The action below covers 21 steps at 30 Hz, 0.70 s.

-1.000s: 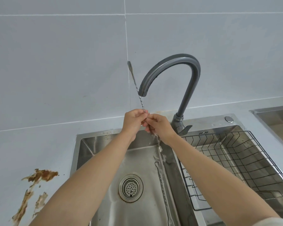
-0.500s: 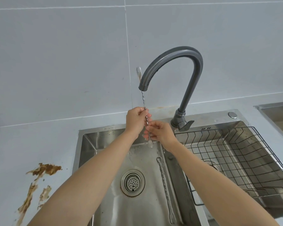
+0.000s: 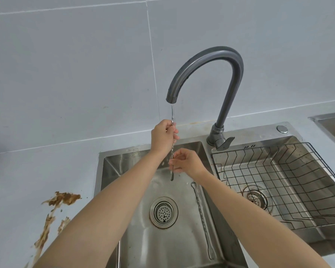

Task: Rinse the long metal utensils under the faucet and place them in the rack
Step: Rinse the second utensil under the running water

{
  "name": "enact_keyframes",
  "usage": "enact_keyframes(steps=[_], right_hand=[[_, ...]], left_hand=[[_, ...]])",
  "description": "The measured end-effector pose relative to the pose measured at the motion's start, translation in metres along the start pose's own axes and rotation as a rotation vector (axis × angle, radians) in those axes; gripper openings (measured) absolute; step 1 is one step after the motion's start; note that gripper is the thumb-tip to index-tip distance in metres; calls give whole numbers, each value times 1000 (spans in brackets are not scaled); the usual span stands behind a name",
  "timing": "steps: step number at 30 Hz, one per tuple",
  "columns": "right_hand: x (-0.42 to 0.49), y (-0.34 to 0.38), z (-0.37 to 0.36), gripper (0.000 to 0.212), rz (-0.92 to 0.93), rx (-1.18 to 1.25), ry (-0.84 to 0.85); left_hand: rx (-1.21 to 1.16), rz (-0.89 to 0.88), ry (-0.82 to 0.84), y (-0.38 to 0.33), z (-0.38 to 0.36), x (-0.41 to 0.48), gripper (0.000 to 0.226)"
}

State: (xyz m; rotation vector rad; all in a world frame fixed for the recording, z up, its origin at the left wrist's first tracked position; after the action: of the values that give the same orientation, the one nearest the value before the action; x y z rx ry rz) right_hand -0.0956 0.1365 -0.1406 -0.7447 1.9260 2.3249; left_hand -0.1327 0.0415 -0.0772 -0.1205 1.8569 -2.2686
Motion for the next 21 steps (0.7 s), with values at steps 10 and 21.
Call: enact_keyframes(steps=[10,21], right_hand=[[15,62,35,16,136,253,-130],[27,73,26,20,111,213,-229]], left_hand=[[254,-147,133,-6,-6,0,28],[336,-148,119,11,16,-7,22]])
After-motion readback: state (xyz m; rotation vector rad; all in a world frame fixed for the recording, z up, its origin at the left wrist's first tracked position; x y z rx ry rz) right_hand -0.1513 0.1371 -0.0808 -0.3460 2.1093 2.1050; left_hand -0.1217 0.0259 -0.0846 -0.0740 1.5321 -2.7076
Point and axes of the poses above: each hand's wrist, its own x-axis towards the middle knuckle, its own z-axis out of the back of the hand, y = z × x, the point moved 5 cm from there along x, towards the middle knuckle, and after that the axes turned 5 degrees about -x, right-handed, at the moved point
